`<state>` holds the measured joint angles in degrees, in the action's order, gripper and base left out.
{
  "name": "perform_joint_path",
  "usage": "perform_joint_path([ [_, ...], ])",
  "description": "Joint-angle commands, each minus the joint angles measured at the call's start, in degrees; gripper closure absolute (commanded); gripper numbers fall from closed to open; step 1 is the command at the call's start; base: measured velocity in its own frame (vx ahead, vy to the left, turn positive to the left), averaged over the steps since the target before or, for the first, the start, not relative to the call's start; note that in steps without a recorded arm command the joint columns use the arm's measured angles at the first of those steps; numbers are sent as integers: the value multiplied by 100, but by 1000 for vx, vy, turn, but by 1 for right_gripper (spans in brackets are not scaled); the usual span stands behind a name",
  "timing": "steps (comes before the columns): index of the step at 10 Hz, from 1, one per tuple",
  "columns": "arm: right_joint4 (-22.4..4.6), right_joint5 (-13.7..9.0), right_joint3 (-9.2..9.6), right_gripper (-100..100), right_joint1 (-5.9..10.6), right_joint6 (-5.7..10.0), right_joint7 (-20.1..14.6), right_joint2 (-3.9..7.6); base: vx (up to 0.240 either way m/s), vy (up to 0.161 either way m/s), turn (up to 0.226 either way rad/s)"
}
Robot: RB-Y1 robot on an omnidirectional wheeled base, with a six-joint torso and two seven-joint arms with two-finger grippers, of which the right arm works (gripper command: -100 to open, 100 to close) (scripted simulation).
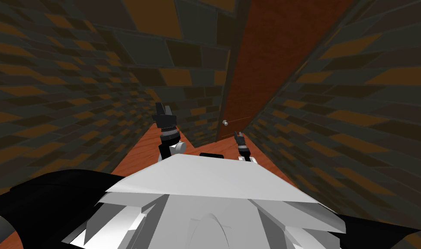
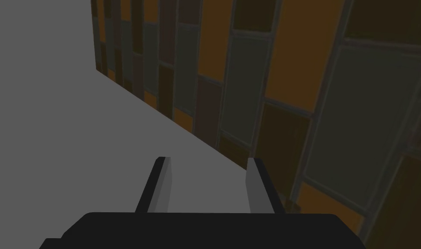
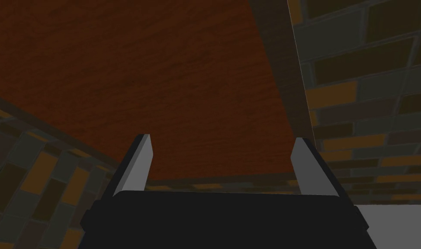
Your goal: Pull the door open
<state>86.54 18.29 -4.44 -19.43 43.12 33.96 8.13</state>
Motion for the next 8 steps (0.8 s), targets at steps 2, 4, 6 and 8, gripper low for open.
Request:
perform_joint_path([
  [2,-461,183,-55,-100,65,253,429,54,79,-23,109],
  [4,-746,250,-80,-100,97,347,587,82,61,-25,46],
  [6,-951,315,-105,-100,129,439,740,109,60,-33,67],
  [8,-1346,443,-155,-100,191,619,1040,160,63,-15,67],
])
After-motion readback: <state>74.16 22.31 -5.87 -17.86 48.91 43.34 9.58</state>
